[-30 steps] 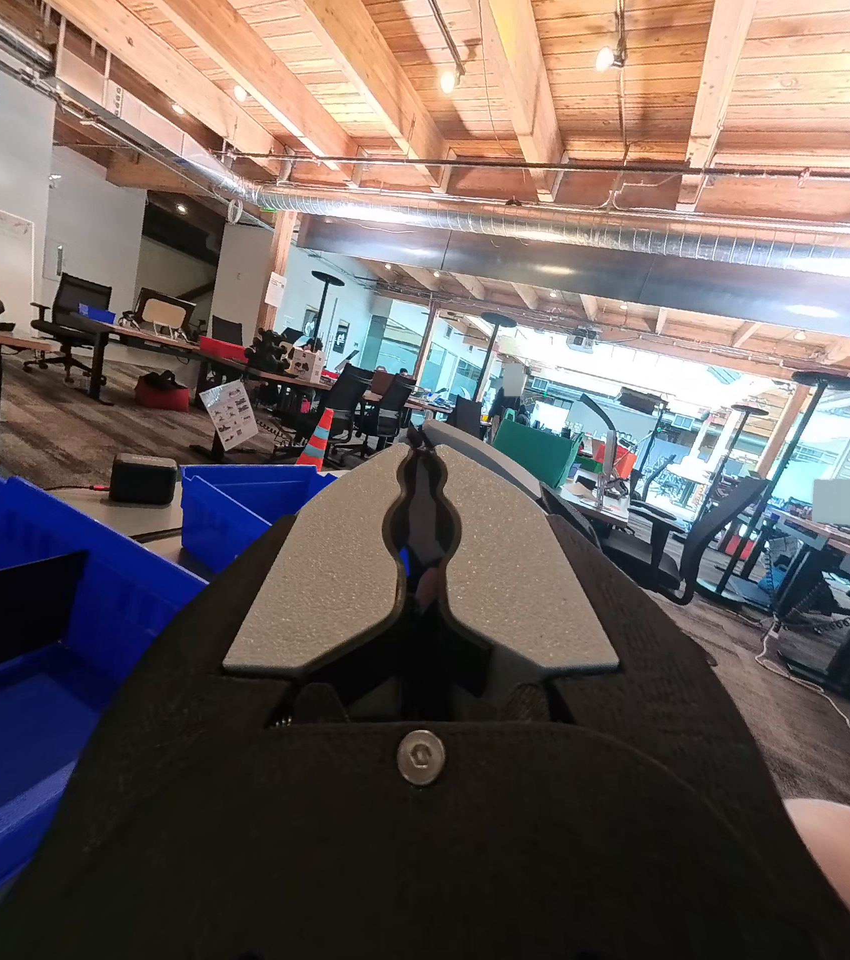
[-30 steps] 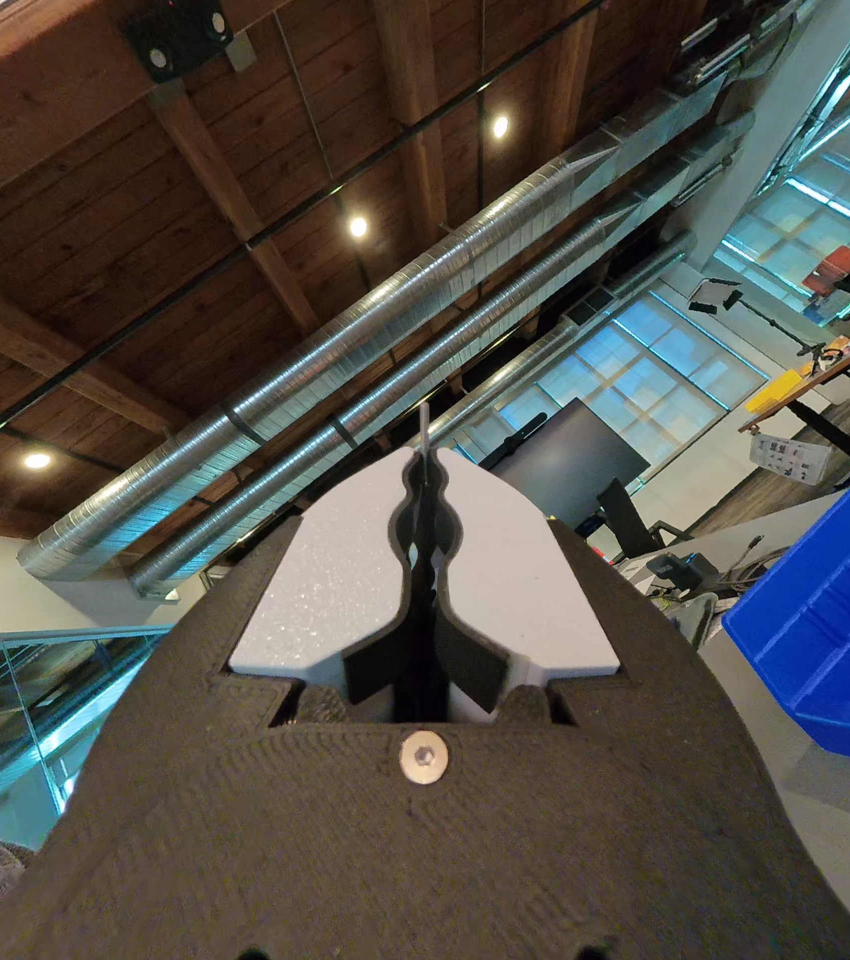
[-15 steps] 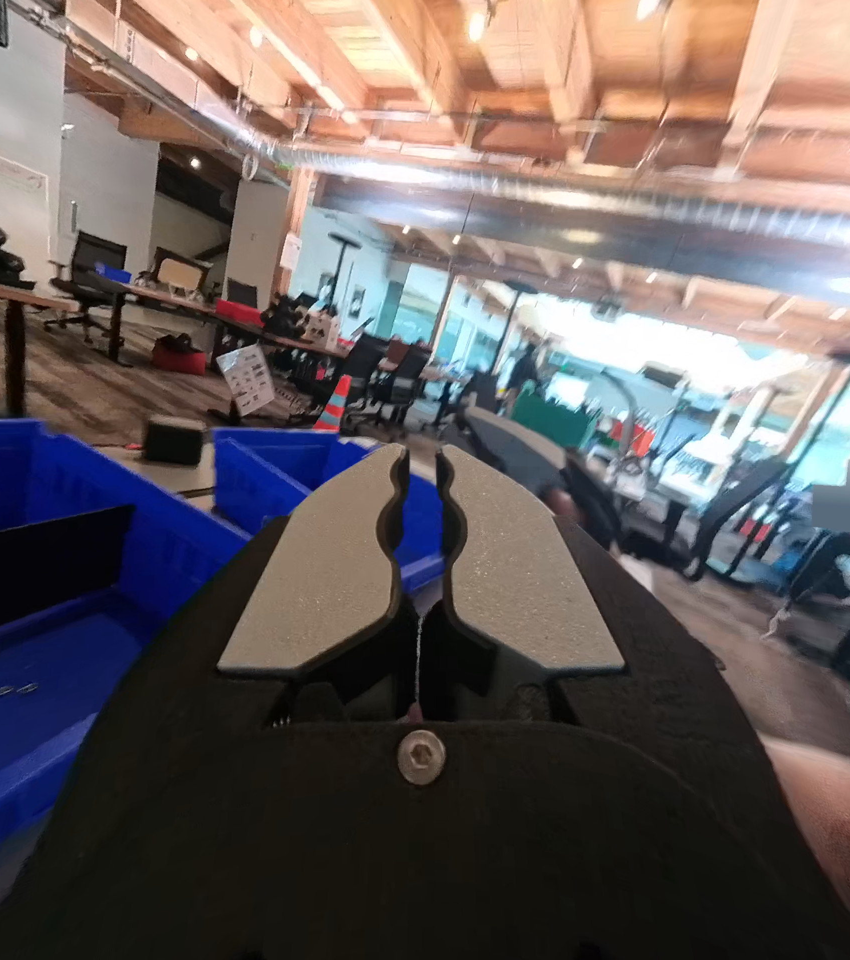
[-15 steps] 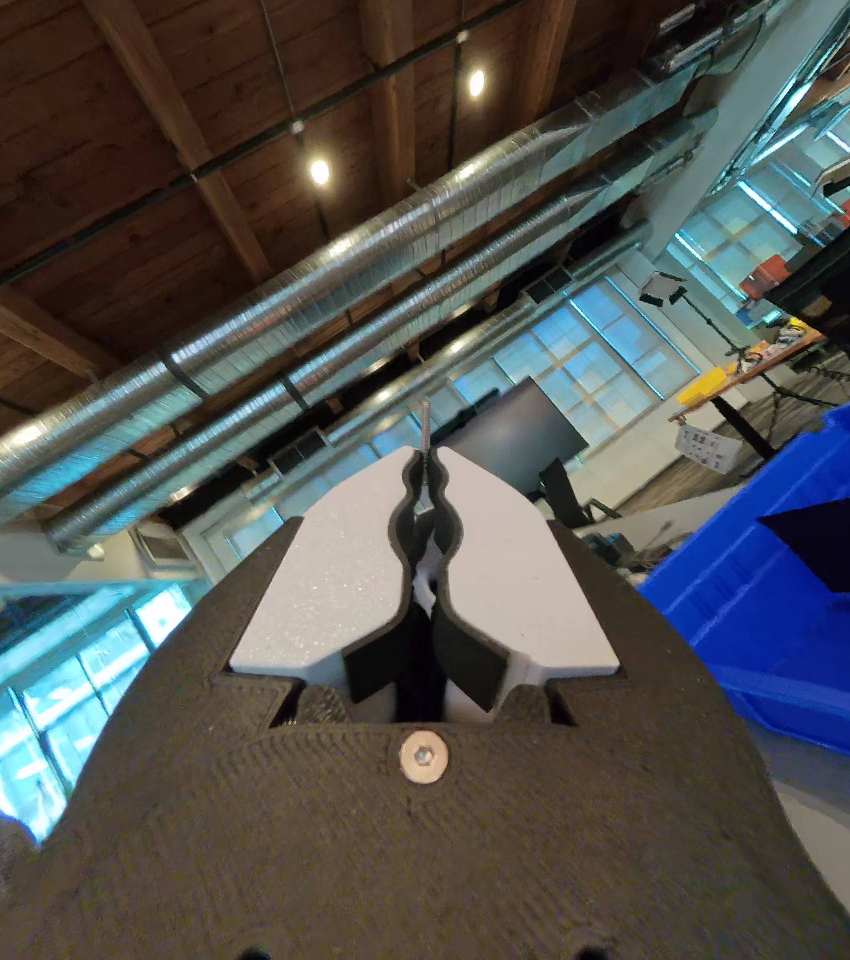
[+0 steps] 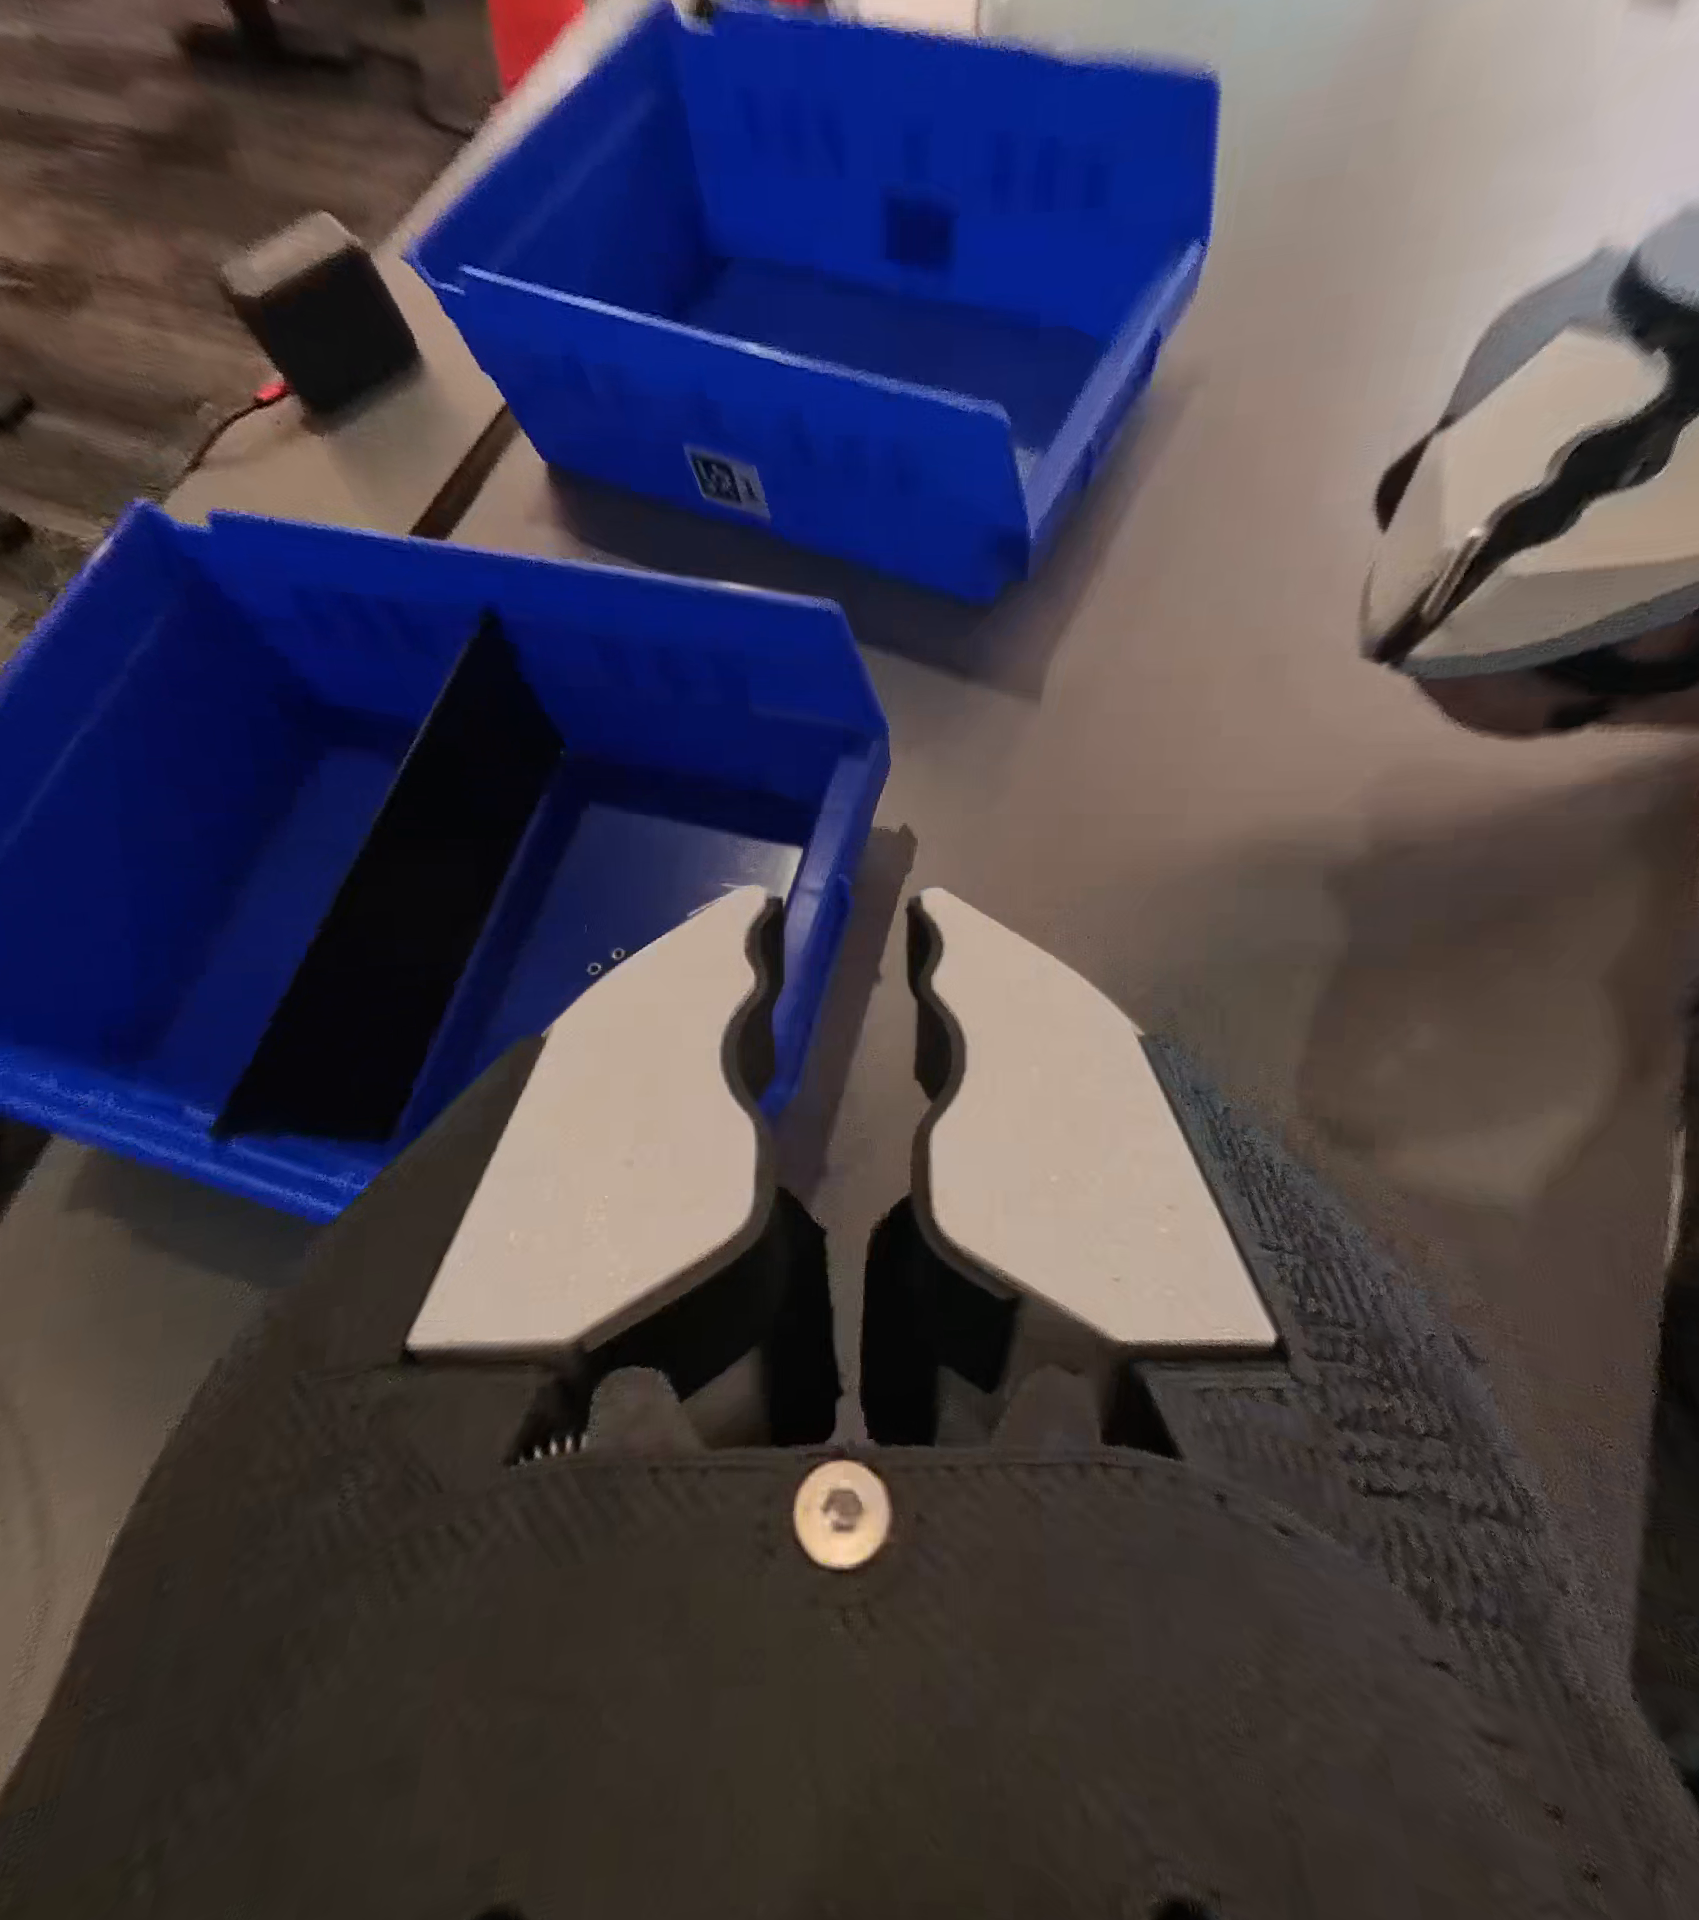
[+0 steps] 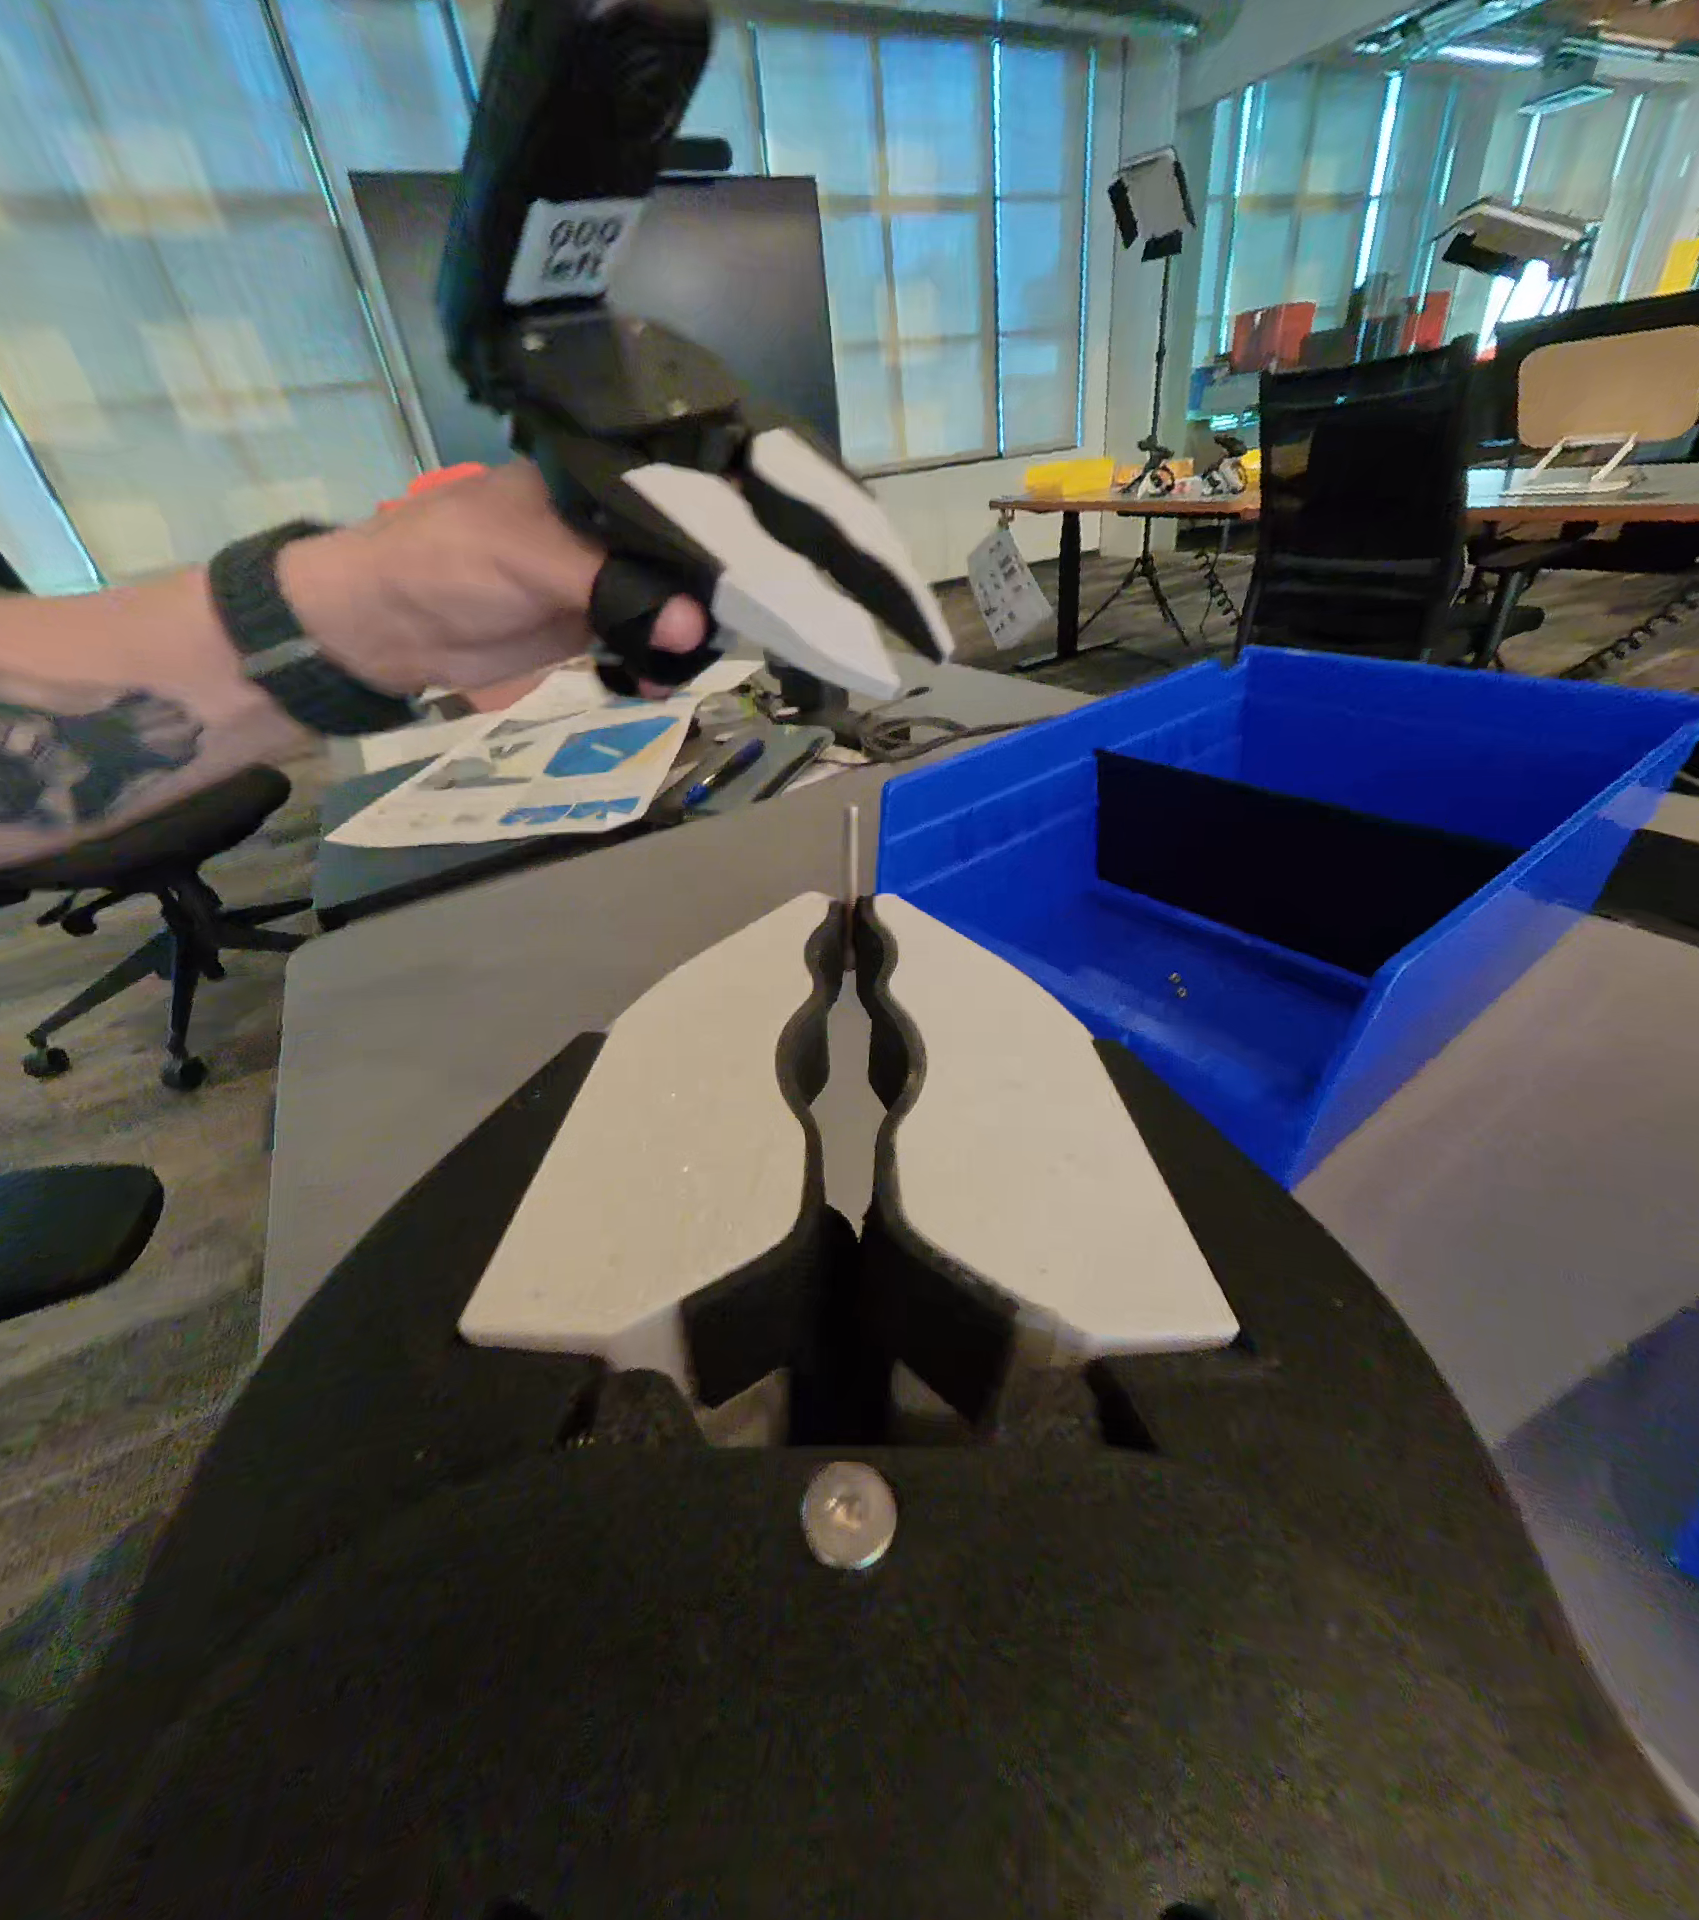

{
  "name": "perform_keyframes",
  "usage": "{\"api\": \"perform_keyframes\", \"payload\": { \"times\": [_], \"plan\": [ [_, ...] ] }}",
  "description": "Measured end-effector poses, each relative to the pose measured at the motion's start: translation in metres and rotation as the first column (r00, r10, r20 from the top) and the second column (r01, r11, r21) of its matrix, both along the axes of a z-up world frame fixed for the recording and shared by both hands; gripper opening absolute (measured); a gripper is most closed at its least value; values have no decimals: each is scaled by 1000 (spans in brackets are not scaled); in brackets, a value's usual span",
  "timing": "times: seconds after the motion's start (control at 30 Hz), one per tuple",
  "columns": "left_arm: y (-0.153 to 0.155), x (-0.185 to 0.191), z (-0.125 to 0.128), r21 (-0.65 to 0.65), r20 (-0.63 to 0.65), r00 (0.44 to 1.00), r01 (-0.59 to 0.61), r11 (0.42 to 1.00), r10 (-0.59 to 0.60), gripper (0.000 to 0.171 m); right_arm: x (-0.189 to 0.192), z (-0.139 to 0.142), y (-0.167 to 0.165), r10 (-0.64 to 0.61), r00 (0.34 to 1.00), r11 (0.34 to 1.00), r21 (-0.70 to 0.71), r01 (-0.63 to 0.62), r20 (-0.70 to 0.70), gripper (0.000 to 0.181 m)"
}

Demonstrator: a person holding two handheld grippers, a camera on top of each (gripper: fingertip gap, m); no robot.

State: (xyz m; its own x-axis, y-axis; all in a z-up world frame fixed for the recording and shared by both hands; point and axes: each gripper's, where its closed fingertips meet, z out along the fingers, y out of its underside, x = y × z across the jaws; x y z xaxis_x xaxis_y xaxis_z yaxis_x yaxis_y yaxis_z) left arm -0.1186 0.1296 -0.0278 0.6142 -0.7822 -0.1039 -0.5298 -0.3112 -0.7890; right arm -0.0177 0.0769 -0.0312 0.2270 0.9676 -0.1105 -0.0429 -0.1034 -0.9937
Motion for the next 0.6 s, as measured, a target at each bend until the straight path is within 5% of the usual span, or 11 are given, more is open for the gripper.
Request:
{"api": "perform_keyframes", "payload": {
  "times": [0.13, 0.3, 0.6],
  "plan": [
    [17, -3, -24, -116, -202, 964, 152, 982, -173, 21, -3, -21, -6, 17, 999, 1000, 12, -17, 46, 2],
    [52, -21, -66, -254, -482, 784, 302, 919, -391, 31, -11, -34, -11, 18, 996, 997, 74, -24, 83, 2],
    [97, -25, -122, -348, -619, 532, 474, 809, -578, 28, -10, -46, 7, -31, 997, 999, 19, 30, 72, 2]
  ]
}}
